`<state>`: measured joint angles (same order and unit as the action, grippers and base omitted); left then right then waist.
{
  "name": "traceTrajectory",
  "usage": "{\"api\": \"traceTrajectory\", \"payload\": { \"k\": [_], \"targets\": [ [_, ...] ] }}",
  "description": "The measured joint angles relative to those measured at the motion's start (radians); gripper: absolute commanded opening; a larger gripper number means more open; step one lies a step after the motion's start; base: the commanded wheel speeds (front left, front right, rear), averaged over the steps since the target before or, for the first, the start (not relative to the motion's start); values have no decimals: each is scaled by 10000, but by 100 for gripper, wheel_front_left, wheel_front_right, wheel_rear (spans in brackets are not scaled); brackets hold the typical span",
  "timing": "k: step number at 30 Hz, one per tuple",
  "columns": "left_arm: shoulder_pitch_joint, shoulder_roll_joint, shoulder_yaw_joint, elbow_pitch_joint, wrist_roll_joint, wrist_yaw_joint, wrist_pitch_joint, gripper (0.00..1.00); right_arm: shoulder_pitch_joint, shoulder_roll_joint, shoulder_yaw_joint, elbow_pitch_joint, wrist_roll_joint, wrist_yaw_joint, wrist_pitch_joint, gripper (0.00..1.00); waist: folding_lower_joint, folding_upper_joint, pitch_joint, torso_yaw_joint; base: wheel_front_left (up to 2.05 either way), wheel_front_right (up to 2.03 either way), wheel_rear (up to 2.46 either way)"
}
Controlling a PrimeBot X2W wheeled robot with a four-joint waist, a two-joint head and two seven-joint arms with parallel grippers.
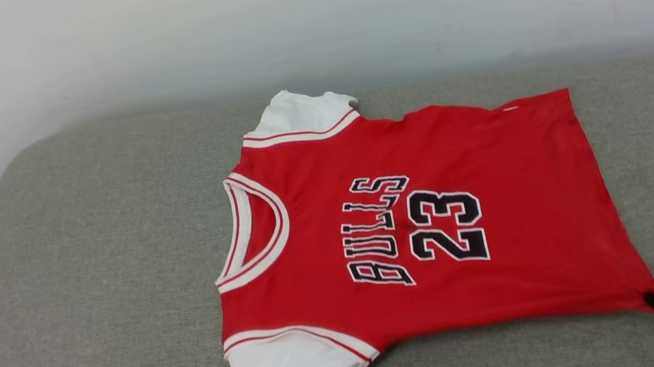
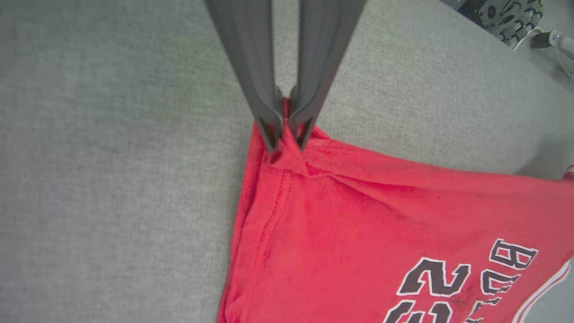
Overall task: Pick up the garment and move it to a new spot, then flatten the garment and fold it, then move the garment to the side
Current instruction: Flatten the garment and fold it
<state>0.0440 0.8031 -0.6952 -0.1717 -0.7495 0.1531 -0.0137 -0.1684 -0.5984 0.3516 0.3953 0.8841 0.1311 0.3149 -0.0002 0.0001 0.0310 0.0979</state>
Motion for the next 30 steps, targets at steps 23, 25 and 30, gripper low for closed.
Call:
{"api": "traceTrajectory", "payload": {
  "k": [23,25,30],
  "targets": [
    [-1167,780,462,-894,159,-334,554,0,1450,313,-2397,-2968,-261,0,2079,0,3,0,255,-188,0,0,0],
    [-1617,755,520,-734,224,-472,654,0,1178,445,-2566,-3016,-433,0,2213,0,3,0,444,-240,0,0,0],
    [-2709,431,585,-132,313,-757,922,0,488,688,-2757,-2934,-1016,0,2585,0,4,0,967,-366,0,0,0]
  ]
}}
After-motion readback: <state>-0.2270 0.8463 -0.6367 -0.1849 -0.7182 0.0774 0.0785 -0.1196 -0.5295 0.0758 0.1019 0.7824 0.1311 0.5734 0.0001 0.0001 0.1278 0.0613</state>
